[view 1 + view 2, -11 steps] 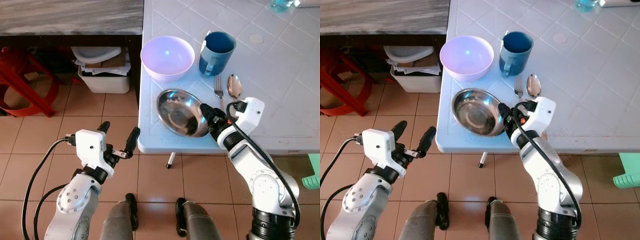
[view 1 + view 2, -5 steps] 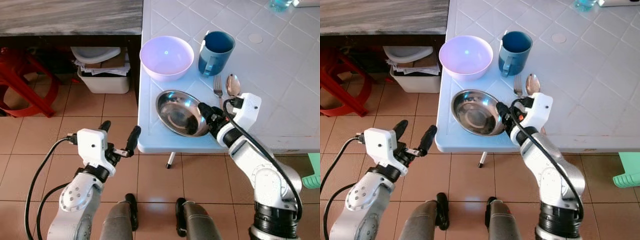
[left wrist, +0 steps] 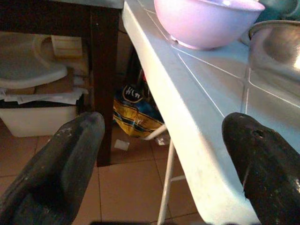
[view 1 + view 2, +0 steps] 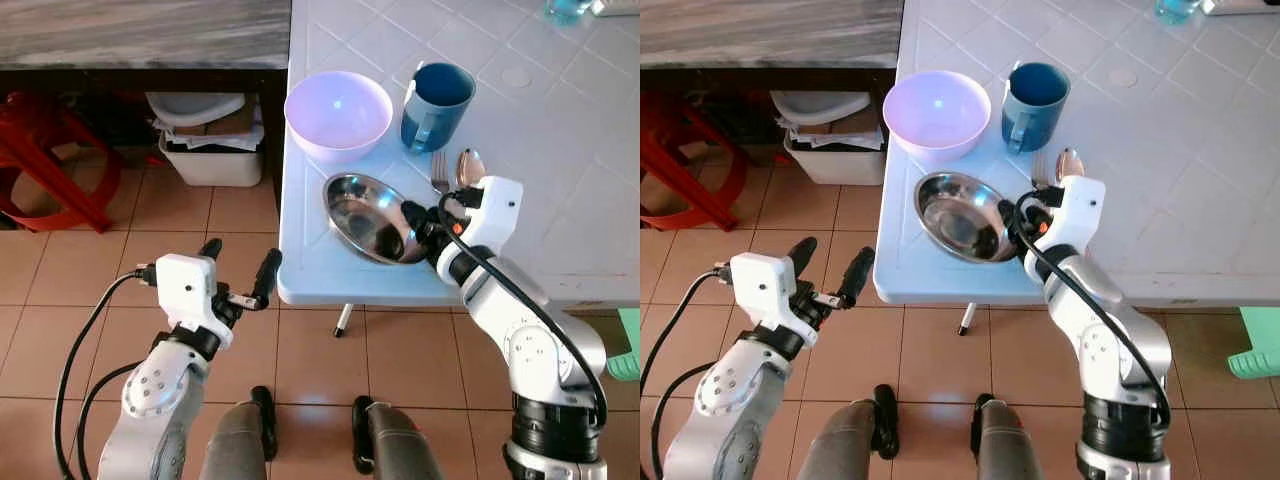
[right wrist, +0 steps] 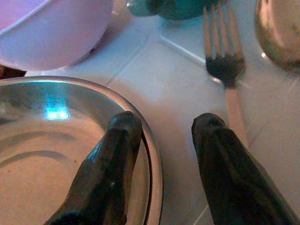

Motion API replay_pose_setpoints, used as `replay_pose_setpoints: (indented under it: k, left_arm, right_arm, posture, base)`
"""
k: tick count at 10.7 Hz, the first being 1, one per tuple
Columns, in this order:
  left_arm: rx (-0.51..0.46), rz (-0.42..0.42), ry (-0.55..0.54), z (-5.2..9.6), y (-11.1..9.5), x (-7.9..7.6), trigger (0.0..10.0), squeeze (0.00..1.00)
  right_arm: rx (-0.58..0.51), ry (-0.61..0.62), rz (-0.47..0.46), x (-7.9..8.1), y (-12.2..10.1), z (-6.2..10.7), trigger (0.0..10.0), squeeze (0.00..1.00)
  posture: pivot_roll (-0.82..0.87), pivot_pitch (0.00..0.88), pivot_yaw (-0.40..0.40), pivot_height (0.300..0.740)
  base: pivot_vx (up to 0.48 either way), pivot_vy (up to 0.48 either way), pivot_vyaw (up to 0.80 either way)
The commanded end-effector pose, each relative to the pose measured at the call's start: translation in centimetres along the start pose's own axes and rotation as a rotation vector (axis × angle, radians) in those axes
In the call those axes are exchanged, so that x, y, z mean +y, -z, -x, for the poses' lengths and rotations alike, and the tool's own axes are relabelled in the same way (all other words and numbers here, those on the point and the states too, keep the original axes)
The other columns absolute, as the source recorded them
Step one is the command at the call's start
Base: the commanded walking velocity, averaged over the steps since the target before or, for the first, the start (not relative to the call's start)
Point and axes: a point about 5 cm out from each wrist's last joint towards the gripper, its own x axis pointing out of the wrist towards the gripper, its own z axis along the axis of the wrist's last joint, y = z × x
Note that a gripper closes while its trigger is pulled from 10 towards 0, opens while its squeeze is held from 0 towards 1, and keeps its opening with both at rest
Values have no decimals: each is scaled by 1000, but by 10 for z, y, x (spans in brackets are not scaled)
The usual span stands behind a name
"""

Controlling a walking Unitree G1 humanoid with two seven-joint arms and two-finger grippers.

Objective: Setting the table

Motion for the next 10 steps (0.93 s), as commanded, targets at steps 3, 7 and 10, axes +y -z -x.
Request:
replay_pose_setpoints:
  k: [3,7,10]
  left_arm:
    - [19,-4,1,1,5,0,10000,0]
    - [15,-2,7,-2,5,-3,10000,0]
    - [17,-1,6,-2,6,-3,10000,0]
  right_arm:
    - [-26,19,37,0,-8,-1,10000,0]
    - [-70,-25,51,7,-14,-3,10000,0]
    - [-49,-86,43,16,-9,-4,10000,1000]
  posture:
    - [-44,248,3,740]
    - [-47,248,3,740]
    - [-45,253,-3,740]
  base:
    - [0,0,0]
    - [0,0,0]
    - [0,0,0]
